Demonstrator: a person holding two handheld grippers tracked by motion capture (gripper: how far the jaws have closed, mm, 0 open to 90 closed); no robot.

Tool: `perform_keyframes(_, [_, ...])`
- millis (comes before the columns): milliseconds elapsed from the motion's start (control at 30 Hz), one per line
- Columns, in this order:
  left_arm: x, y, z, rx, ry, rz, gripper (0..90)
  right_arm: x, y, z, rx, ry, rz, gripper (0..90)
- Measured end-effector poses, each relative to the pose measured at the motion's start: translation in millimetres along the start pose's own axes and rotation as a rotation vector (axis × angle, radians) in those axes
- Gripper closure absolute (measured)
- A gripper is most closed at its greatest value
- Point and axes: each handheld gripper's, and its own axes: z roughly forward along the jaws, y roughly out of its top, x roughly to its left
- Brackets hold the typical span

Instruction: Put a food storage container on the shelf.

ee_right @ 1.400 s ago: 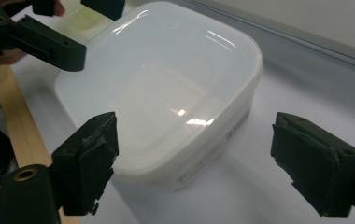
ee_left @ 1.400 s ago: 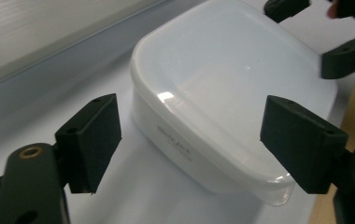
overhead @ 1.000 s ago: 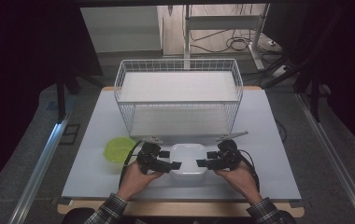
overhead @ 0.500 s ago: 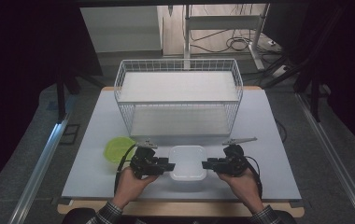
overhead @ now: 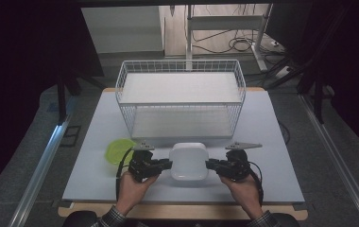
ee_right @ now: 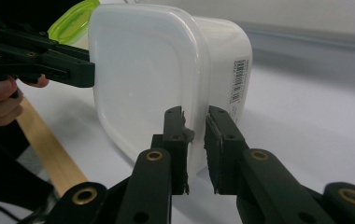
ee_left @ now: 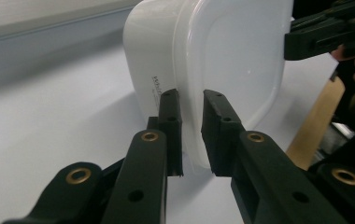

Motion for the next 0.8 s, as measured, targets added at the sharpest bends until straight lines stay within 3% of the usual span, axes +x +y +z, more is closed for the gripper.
perform_keyframes(233, [-5.8,12.3,-11.4,-0.051,0.020,0.027,79.0,1.1,7.4,-5.7,-0.051,0.016,-0.010,79.0])
perform_keyframes(533, [-11.3,35.4,-24.0,-0.077,0.062,0.074,78.9,5.8,28.2,-14.6,-0.108,0.010,-0.038,79.0])
perform_keyframes(800, [-11.0,50.5,-34.9,-0.116,0.073,0.075,78.9,11.4,48.6,-19.3,-0.140,0.006,-0.074,79.0])
